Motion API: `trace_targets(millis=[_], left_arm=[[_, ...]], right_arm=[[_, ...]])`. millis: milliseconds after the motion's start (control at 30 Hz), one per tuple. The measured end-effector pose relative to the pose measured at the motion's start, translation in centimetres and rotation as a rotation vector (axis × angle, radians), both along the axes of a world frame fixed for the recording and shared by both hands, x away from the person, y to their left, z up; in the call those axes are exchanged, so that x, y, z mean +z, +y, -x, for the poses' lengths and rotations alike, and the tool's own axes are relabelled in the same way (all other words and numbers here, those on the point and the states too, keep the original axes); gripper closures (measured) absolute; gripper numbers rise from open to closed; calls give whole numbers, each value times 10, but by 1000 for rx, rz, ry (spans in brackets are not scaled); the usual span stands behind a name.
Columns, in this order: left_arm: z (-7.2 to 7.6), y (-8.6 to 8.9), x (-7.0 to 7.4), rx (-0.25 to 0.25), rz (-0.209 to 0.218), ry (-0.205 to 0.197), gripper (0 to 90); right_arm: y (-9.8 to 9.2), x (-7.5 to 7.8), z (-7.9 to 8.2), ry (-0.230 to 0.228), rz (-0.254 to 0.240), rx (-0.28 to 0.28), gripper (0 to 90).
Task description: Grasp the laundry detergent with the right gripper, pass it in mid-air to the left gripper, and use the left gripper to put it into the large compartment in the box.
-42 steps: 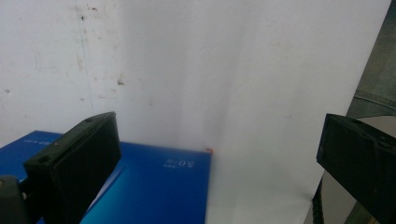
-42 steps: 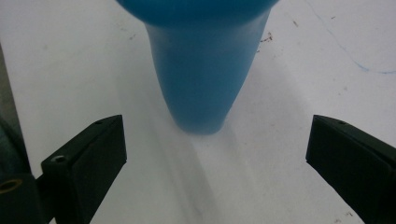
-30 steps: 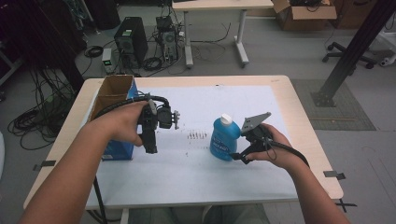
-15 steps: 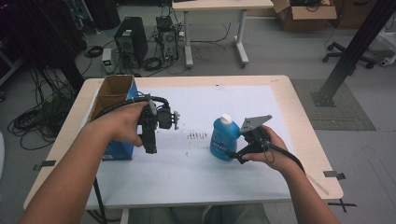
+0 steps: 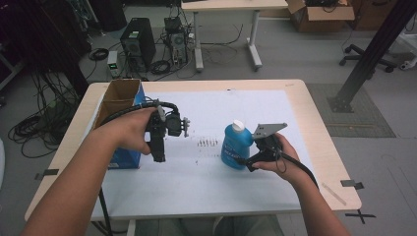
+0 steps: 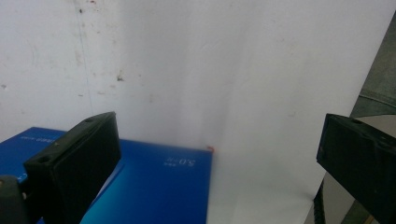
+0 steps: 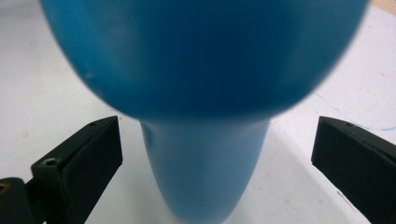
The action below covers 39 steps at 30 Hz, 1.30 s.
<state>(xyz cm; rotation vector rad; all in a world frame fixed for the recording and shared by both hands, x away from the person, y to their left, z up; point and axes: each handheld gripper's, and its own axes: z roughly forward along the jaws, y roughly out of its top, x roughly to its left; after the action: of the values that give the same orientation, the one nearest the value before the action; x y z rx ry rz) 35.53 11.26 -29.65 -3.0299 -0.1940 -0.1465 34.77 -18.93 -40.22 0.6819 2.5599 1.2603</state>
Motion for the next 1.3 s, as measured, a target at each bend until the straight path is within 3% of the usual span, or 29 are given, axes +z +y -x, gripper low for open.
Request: trace_targets(millis=[533, 1300], left_arm=[[2, 0, 2, 0, -3, -1, 2], [1, 0, 4, 0, 2, -8, 2]], right_arm=[[3, -8, 1, -37, -70, -53, 17], [12, -16, 4, -80, -108, -104, 94]])
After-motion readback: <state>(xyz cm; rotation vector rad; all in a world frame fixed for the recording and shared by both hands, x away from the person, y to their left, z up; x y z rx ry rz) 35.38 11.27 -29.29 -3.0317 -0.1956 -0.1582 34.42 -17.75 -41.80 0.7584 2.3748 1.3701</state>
